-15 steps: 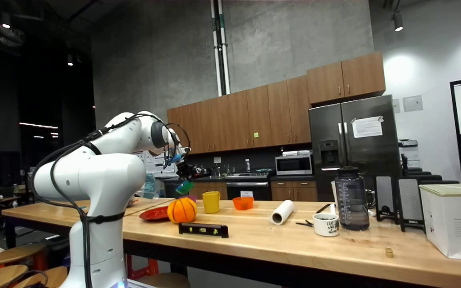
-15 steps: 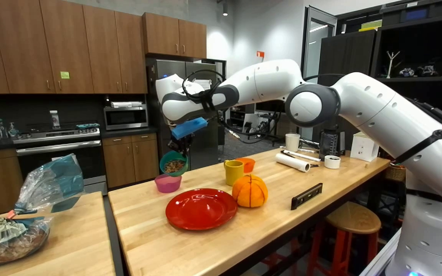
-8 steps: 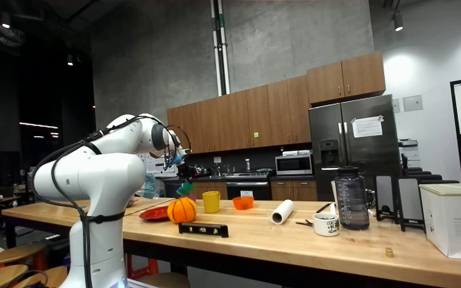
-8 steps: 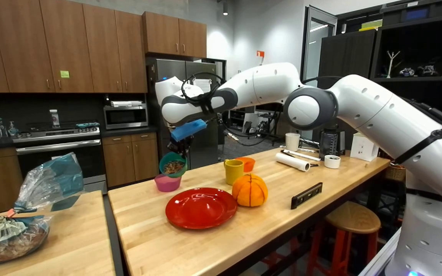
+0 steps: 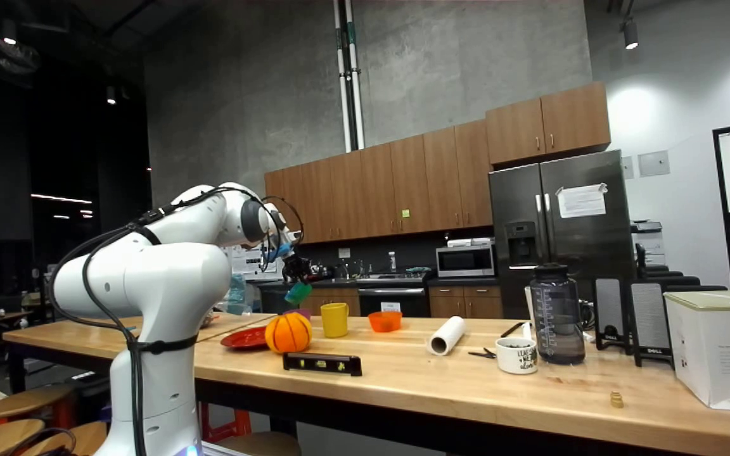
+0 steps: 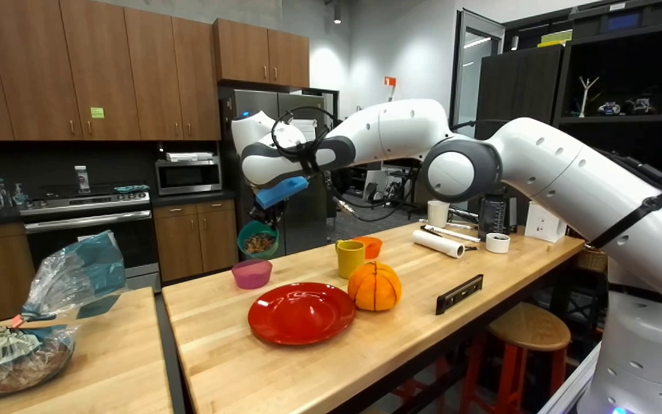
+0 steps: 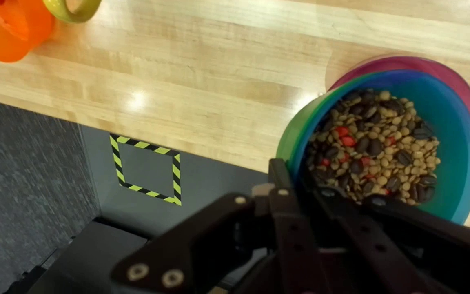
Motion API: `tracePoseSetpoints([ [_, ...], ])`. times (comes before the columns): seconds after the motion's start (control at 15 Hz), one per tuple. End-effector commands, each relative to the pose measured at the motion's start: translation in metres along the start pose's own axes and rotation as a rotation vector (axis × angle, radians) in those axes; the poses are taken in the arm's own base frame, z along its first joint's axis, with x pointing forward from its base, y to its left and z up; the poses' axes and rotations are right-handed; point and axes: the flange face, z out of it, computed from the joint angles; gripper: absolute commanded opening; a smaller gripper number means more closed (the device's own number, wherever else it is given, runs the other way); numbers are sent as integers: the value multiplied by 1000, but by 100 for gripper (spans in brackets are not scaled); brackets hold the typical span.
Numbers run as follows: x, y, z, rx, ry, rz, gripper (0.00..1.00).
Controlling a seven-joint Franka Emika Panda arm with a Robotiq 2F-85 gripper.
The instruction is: Pour the contents of the blue bowl into the pink bowl
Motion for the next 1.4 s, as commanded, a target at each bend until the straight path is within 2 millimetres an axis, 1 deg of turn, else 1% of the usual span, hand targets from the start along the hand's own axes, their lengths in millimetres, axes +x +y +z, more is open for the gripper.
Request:
tracePoseSetpoints([
  [0.0,9,3,-6,-62,66,-9,2],
  [0.2,11,0,-9,-83,102,-22,2],
  [0.73,11,-18,-17,-117,181,-62,2],
  [1.33,14,-21,-1,-194,259,-52,2],
])
